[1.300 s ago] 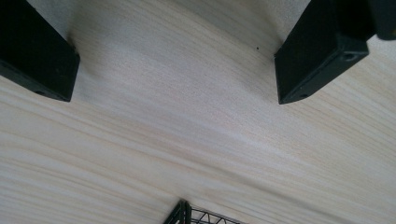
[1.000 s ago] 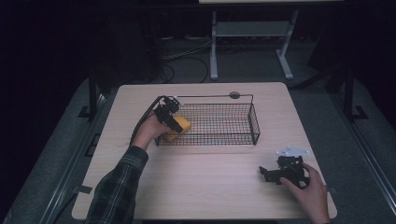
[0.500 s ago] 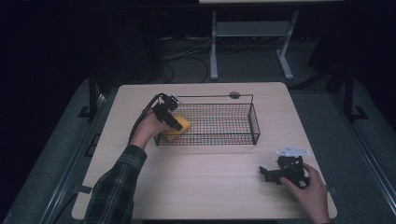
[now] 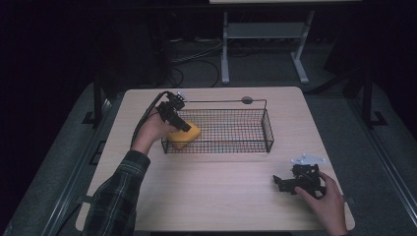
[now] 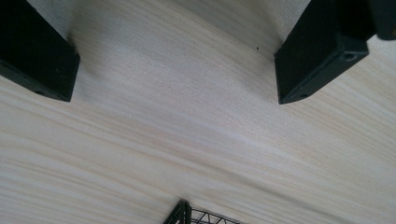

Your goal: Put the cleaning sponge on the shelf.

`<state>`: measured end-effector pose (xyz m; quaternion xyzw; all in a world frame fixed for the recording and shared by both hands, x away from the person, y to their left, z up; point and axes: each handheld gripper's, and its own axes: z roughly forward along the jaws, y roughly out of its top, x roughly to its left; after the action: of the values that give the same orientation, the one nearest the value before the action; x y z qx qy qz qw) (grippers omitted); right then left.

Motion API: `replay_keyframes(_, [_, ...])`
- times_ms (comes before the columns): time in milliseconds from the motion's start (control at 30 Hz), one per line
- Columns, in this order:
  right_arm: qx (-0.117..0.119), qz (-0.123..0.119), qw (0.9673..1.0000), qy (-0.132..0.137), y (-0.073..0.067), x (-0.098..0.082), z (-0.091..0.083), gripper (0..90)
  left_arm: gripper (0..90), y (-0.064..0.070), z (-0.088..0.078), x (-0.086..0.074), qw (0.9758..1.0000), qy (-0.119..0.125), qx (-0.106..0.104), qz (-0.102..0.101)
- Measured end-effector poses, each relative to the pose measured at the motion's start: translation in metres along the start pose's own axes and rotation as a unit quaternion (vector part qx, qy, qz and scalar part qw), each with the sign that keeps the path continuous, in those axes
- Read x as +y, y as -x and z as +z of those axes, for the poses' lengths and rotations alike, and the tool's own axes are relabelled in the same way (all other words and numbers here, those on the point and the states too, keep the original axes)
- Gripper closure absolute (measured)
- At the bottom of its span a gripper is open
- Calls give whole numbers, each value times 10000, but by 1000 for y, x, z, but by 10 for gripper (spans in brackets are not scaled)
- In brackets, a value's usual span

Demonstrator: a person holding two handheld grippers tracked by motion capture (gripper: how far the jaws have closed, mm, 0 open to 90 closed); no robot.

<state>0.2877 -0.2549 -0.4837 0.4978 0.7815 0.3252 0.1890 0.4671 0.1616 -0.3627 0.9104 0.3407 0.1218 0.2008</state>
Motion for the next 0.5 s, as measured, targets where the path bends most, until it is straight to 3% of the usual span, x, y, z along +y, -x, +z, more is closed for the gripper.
replay_keyframes(300, [-1,2,10000,-2,0,0,0,0,139,1,-17,-6,10000,40,-7,9])
replay_keyframes(500, [-1,3,10000,-1,0,0,0,0,139,3,-31,-19,9997,228,-43,-18])
